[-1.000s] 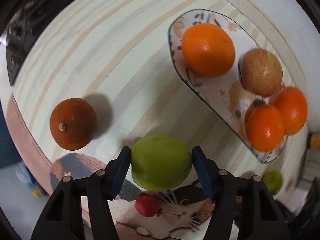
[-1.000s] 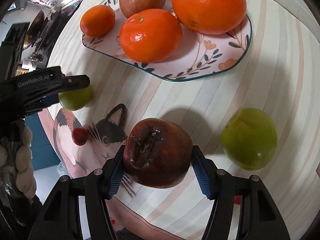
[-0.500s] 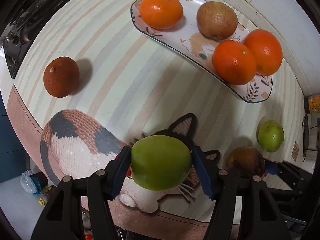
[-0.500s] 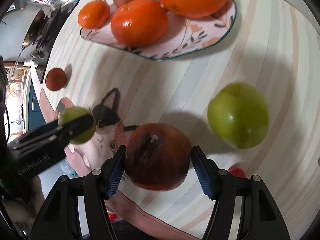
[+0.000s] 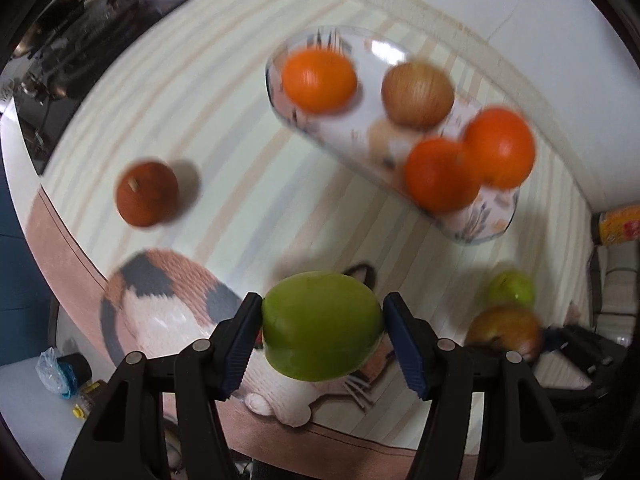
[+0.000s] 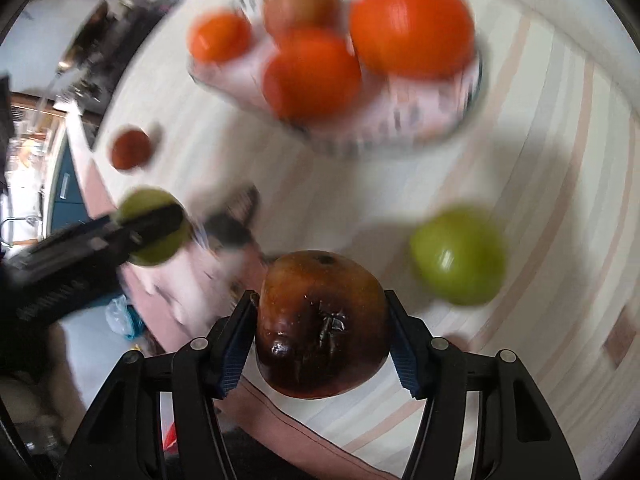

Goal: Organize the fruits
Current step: 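Place the green apple and dark fruit onto the plate, opening both tools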

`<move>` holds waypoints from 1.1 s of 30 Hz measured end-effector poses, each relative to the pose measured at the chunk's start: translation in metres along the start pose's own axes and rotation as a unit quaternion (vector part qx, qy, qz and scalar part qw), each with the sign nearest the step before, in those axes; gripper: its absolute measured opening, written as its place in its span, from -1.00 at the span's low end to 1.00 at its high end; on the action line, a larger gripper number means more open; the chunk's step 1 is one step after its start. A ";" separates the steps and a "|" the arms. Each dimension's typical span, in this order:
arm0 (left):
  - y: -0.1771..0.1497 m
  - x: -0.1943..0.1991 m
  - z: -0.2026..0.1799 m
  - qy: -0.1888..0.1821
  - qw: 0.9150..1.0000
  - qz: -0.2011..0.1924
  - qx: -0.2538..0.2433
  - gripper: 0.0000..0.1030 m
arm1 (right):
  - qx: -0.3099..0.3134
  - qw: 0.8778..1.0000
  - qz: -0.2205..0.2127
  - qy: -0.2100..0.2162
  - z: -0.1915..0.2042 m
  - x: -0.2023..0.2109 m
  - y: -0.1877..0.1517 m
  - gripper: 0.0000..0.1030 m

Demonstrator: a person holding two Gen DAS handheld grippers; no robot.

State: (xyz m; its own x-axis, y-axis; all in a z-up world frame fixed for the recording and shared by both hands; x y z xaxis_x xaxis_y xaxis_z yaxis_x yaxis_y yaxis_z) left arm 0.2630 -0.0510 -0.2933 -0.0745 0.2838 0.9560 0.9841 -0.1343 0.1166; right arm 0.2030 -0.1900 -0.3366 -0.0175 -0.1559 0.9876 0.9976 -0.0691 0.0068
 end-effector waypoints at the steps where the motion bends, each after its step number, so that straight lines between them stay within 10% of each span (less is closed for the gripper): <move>1: 0.005 0.006 -0.002 0.002 1.000 -0.006 -0.003 0.16 | 0.010 1.000 -0.018 -0.001 0.001 0.019 0.013 0.23; 8: 0.058 0.029 -0.005 0.012 0.999 -0.042 0.000 0.16 | 0.053 0.994 -0.095 -0.021 0.008 0.089 0.110 0.23; 16: 0.104 0.006 0.011 -0.008 0.998 -0.020 0.056 0.11 | 0.102 0.990 -0.092 -0.041 0.036 0.074 0.213 0.23; 33: 0.135 -0.020 0.020 -0.043 0.995 -0.014 0.084 -0.08 | 0.071 0.997 0.004 -0.008 0.055 -0.032 0.280 0.32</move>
State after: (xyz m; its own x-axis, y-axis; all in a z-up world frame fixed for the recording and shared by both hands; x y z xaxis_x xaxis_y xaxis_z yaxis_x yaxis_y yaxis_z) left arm 0.4011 -0.0554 -0.3021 -0.0957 0.3657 0.9258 0.9954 0.0341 0.0894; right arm 0.4863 -0.1500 -0.3574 -0.0097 -0.1397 0.9901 0.9971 0.0733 0.0201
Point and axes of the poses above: each gripper's, at about its wrist camera, not at the fingertips, and x roughly against the way its jaws point, z to its left, y to its top, the point moved 2 cm from there along -x, roughly the way its jaws point, and after that the axes turned 9 degrees about -y, right-handed, at the moved point
